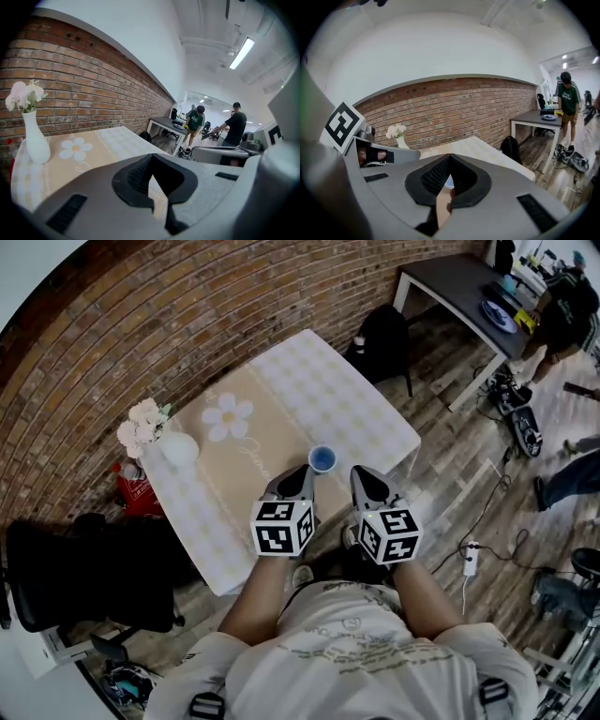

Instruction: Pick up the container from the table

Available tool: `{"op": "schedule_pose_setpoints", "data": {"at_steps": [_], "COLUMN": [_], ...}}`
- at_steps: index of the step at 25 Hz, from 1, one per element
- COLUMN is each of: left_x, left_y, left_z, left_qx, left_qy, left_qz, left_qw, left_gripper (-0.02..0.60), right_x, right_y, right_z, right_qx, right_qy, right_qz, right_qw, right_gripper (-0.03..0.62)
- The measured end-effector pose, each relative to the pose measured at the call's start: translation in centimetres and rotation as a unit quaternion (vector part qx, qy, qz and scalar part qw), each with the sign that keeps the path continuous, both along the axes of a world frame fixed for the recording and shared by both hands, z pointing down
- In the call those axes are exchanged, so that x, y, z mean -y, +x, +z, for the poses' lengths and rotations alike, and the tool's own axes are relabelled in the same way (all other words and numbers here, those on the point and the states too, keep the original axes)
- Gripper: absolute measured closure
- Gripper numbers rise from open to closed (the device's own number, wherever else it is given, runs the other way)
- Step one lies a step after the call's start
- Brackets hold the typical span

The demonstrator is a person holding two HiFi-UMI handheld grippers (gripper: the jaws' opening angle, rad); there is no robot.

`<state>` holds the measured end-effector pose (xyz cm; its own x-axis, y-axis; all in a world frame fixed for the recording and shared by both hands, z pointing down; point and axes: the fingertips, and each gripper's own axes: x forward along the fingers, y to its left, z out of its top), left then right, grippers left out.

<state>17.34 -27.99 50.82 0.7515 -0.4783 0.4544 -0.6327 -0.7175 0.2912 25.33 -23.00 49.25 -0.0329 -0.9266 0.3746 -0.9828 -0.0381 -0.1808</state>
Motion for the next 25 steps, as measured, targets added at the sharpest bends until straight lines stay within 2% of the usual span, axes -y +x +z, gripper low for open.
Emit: {"op": "schedule_pose_setpoints", "data": {"at_steps": [10, 12, 15, 18, 21, 25], "left_x": [1.7, 1.8, 2.3, 3.1, 4.0, 4.1], "left_y": [-0.1, -0.2, -0.2, -0.3, -0.5, -1.1], "left_z": [3.2, 3.8, 4.3, 4.4, 4.6, 5.1], "left_qx": [0.028, 0.033, 0.036, 0.038, 0.04, 0.046], "left_qy": [-0.028, -0.033, -0.039, -0.041, -0.04, -0.047], "left_qz": [-0.035, -0.041, -0.056, -0.072, -0.087, -0.11], "left_qw": [0.9986, 0.9981, 0.997, 0.9959, 0.9946, 0.9917], "left_gripper": [0.578, 0.578, 0.578, 0.578, 0.578, 0.578], "right_x": [3.4, 3.8, 4.3, 5.0, 5.5, 5.9], "right_y": [0.3, -0.1, -0.9, -1.8, -2.2, -2.0], "right_z": [4.2, 5.2, 6.6, 8.1, 9.3, 10.9], "right_qx": [-0.01, -0.002, 0.015, 0.005, 0.0, -0.019], "right_qy": [-0.035, -0.041, -0.05, -0.06, -0.064, -0.078], "right_qz": [-0.057, -0.082, -0.129, -0.173, -0.199, -0.211], "right_qw": [0.998, 0.996, 0.99, 0.983, 0.978, 0.974], "right_gripper": [0.589, 0.513, 0.433, 0.337, 0.277, 0.24]}}
